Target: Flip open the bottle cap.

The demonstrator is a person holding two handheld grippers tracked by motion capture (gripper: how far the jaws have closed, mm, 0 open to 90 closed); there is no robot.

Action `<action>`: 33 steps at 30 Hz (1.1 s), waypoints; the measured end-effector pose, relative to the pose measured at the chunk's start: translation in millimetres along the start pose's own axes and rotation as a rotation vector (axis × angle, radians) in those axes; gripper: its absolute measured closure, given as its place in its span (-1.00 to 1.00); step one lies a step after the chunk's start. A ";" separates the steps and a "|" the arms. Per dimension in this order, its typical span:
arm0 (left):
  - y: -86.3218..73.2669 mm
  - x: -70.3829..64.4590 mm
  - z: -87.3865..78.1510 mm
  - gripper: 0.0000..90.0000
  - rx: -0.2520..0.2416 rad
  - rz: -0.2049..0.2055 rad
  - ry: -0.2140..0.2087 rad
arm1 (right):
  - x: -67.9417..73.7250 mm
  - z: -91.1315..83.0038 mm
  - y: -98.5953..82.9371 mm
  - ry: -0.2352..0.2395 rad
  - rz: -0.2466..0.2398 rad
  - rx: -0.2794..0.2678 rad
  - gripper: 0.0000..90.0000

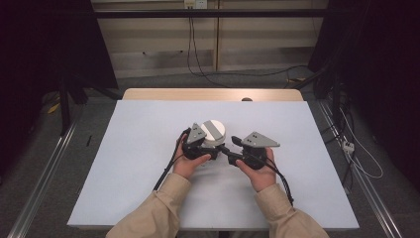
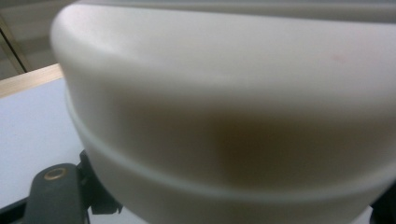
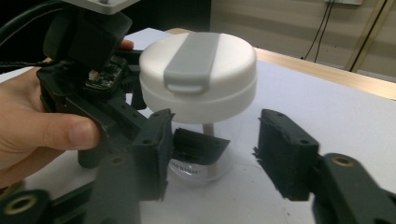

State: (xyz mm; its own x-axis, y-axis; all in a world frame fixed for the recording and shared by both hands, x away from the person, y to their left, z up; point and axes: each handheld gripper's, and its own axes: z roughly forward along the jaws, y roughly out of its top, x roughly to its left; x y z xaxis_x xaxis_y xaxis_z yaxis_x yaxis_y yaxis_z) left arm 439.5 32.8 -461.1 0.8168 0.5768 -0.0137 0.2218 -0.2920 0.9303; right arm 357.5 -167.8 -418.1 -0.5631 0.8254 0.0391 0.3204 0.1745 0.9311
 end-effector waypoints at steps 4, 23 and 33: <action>0.0 0.4 0.0 -0.59 0.000 0.001 0.001 | 0.7 1.6 1.0 0.001 -0.003 0.008 0.34; 0.1 0.9 0.2 -0.59 0.004 0.002 0.002 | 5.8 5.7 10.4 0.051 -0.017 0.017 1.00; 0.1 0.7 0.4 -0.59 0.004 0.000 0.001 | 5.6 5.2 16.0 0.055 -0.009 -0.001 1.00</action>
State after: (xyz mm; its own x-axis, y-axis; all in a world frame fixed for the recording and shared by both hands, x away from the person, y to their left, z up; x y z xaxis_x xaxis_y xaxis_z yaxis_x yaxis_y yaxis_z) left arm 440.3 32.9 -461.2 0.8160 0.5779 -0.0135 0.2245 -0.2953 0.9287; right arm 363.4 -157.6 -404.9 -0.6069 0.7932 0.0503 0.3142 0.1813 0.9319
